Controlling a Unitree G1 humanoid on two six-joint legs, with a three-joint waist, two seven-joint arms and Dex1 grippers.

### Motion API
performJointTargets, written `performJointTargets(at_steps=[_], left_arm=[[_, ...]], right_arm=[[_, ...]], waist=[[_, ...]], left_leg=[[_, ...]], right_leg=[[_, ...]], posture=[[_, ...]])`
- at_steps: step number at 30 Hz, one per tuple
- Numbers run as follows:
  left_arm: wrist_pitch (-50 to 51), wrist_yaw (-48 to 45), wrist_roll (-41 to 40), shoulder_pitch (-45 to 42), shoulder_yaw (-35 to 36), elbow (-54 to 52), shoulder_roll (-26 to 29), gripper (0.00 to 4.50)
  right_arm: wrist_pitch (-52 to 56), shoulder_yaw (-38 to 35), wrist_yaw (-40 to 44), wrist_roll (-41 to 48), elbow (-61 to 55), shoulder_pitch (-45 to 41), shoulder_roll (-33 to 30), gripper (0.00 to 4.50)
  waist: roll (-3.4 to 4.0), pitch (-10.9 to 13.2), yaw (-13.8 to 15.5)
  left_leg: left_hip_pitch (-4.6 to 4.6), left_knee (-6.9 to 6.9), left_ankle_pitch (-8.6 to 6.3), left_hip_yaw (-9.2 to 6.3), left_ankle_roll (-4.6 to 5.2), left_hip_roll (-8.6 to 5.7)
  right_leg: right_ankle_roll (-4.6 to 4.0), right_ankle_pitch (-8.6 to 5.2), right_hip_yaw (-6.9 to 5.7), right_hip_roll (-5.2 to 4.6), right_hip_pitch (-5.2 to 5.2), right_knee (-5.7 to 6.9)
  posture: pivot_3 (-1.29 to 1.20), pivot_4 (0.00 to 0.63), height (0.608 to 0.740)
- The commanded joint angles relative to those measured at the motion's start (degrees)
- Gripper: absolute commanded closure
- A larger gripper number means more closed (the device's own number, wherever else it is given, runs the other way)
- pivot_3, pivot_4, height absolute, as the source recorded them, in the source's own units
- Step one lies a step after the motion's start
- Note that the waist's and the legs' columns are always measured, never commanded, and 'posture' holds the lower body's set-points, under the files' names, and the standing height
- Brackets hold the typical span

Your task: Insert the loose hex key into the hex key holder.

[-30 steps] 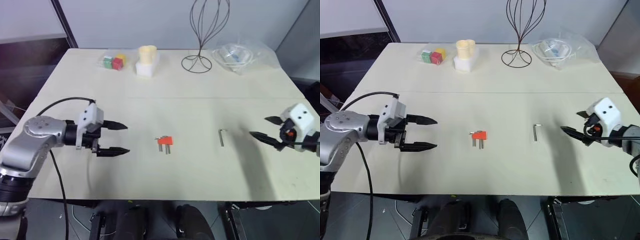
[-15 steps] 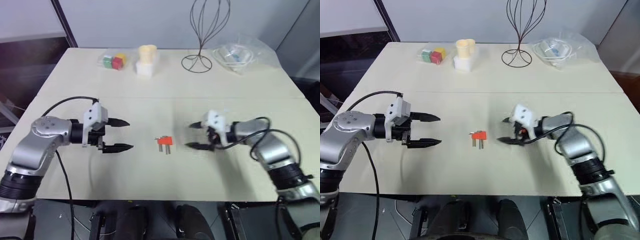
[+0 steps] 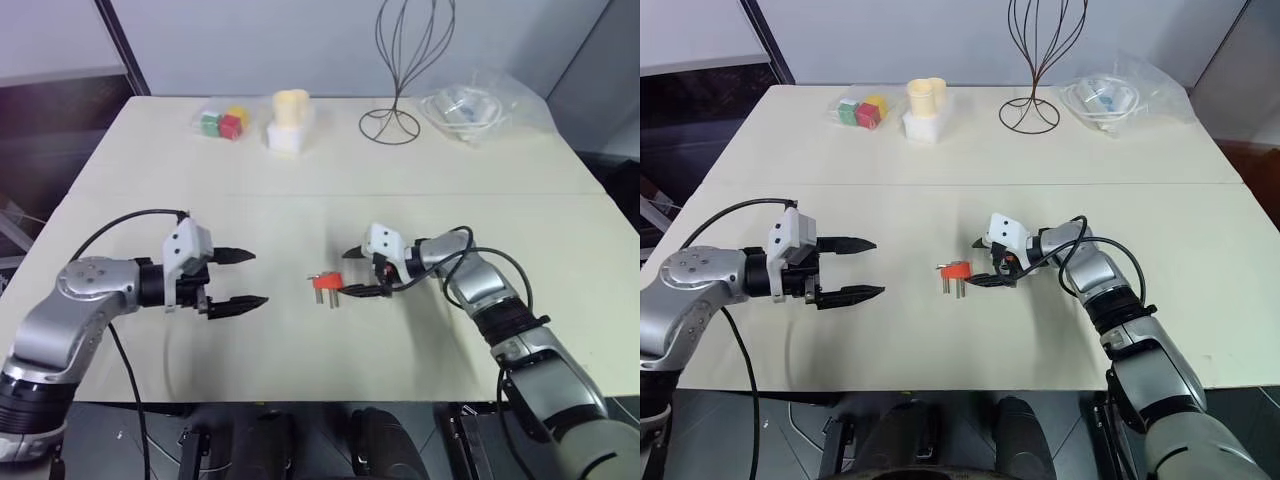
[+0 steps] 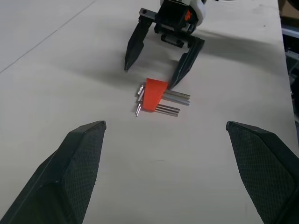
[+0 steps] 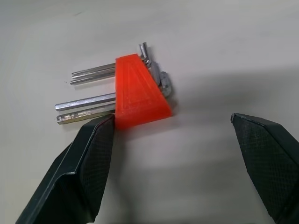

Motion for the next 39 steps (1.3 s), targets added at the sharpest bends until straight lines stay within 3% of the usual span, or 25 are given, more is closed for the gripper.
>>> performJointTargets(at_steps=[1,11,14,17,19,27,32,39], left_arm=[[0.1,1.04,-1.04,0.53,2.49,-2.22,0.31,0.19],[0.05,2.4,-1.06,0.17,2.0,-1.82,-0.09,0.19],[0.02,2.69,-0.98,-0.04,1.73,-1.57,-0.22,0.13],[0.18,3.04,-1.01,-0.25,1.63,-1.55,-0.37,0.13],[0.24,3.22,-0.99,-0.33,1.6,-1.54,-0.46,0.13],[0.28,3.87,-0.88,-1.48,1.43,-0.13,-1.12,0.13],[1.3,4.7,-1.89,-6.56,3.08,7.08,-2.85,0.13],[5.49,4.11,-6.15,-17.98,3.64,18.27,-7.48,0.13]], right_arm=[[-1.35,-0.33,1.63,-0.41,0.15,-0.55,0.44,0.39],[-3.34,0.44,2.25,-1.45,-0.85,1.47,2.17,0.39],[-4.05,0.34,1.61,-1.81,-0.57,1.28,3.37,1.26],[-4.4,0.07,1.52,-2.15,0.04,1.06,3.79,2.89],[-4.7,-0.01,1.54,-2.42,0.22,1.1,3.79,3.49],[-8.73,-2.13,-1.54,-3.9,-2.16,-0.08,1.96,3.49],[-20.79,-2.27,-6.22,-10.14,-6.01,-4.49,-3.29,3.49],[-45.91,-1.44,-23.67,-25.39,-2.12,-14.16,-9.82,3.49]], waist=[[0.0,0.0,-0.03],[0.01,-0.01,-0.12],[0.01,-0.01,-0.38],[0.01,-0.01,-0.38],[0.02,-0.01,-0.3],[0.03,0.0,-0.22],[0.08,0.04,0.03],[0.05,0.04,-0.1]], left_leg=[[0.0,-0.01,0.0,0.0,0.0,0.0],[0.01,-0.03,-0.01,-0.01,-0.01,0.0],[0.01,-0.08,0.0,-0.01,-0.03,0.01],[0.01,-0.11,0.04,-0.01,-0.09,0.01],[0.01,-0.11,0.04,-0.01,-0.1,0.01],[0.01,-0.1,0.05,-0.01,-0.1,0.01],[-0.02,-0.1,0.05,-0.01,-0.1,-0.06],[-0.27,-0.1,0.26,0.03,-0.45,-0.05]], right_leg=[[0.0,0.0,0.0,0.0,-0.01,0.0],[0.0,0.0,0.01,-0.02,-0.03,0.0],[0.0,0.0,0.01,-0.01,-0.07,0.01],[0.0,0.0,0.02,0.0,-0.13,0.05],[0.0,0.0,0.02,0.0,-0.12,0.06],[-0.01,0.0,0.02,-0.01,-0.12,0.06],[0.0,0.01,0.01,-0.03,-0.15,0.06],[0.03,0.02,-0.01,0.13,-0.51,0.21]], posture=[[0.0,0.15,0.74],[0.0,0.15,0.74],[0.0,0.15,0.74],[0.0,0.15,0.74],[0.0,0.15,0.74],[0.0,0.15,0.74],[0.0,0.15,0.74],[0.0,0.15,0.74]])
